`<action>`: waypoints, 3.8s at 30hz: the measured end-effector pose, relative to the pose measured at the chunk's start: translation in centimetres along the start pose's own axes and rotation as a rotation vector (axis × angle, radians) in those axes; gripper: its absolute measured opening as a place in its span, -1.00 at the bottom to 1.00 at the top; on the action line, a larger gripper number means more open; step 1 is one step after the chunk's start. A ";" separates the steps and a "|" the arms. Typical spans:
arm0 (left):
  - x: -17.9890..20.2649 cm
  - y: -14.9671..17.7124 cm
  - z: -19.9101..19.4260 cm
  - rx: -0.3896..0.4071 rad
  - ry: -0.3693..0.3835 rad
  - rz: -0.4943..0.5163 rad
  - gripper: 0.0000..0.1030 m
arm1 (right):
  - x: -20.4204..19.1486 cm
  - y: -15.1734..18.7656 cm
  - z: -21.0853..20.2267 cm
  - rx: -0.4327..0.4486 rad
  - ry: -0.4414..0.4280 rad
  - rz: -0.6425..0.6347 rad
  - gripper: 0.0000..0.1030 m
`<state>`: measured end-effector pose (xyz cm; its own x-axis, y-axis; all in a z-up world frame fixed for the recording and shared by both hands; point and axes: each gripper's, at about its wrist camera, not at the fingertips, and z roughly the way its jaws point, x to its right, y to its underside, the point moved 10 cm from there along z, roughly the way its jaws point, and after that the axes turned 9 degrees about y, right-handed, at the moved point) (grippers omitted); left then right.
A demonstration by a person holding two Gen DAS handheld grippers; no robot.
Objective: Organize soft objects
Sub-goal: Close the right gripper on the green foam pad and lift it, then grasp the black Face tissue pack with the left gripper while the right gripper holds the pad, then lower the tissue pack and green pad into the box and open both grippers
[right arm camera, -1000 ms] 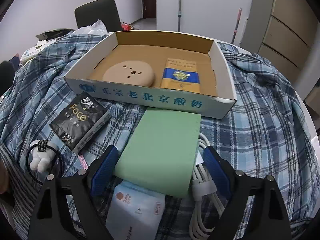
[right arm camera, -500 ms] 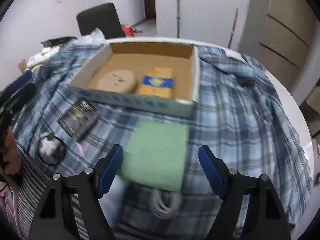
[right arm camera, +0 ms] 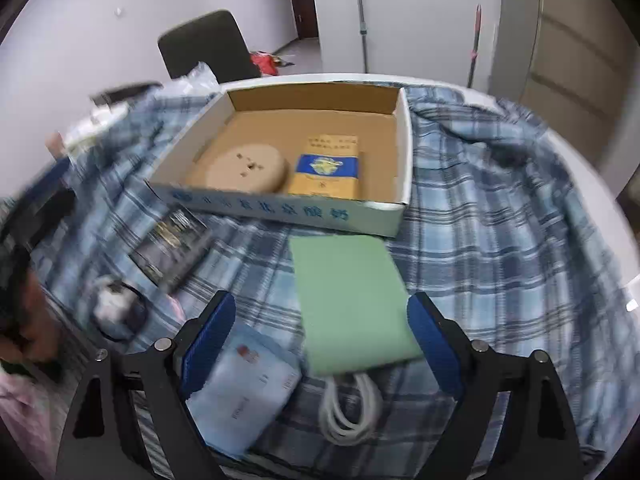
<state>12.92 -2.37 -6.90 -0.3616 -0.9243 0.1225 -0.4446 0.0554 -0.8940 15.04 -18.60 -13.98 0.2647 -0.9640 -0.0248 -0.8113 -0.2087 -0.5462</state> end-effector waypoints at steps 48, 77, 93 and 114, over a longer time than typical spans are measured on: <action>3.0 3.5 4.3 -0.285 -0.033 0.180 1.00 | 0.7 -1.6 -3.2 0.274 0.048 -0.104 0.37; 2.7 6.8 7.5 -0.468 0.055 0.036 -0.08 | 1.1 -1.8 -4.3 0.368 0.136 -0.099 0.37; 3.9 0.7 2.2 -0.095 0.132 0.051 -0.09 | 1.3 -2.3 -5.5 0.438 0.114 -0.062 0.36; -0.4 -6.6 5.2 0.082 0.047 -0.025 -0.08 | -1.5 -12.1 -5.8 0.543 0.160 0.006 0.37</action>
<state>20.27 -4.31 -3.29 -0.3902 -0.9061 0.1636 -0.3860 -0.0003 -0.9225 21.47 -15.55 -2.48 0.1439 -0.9868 0.0750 -0.4166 -0.1291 -0.8999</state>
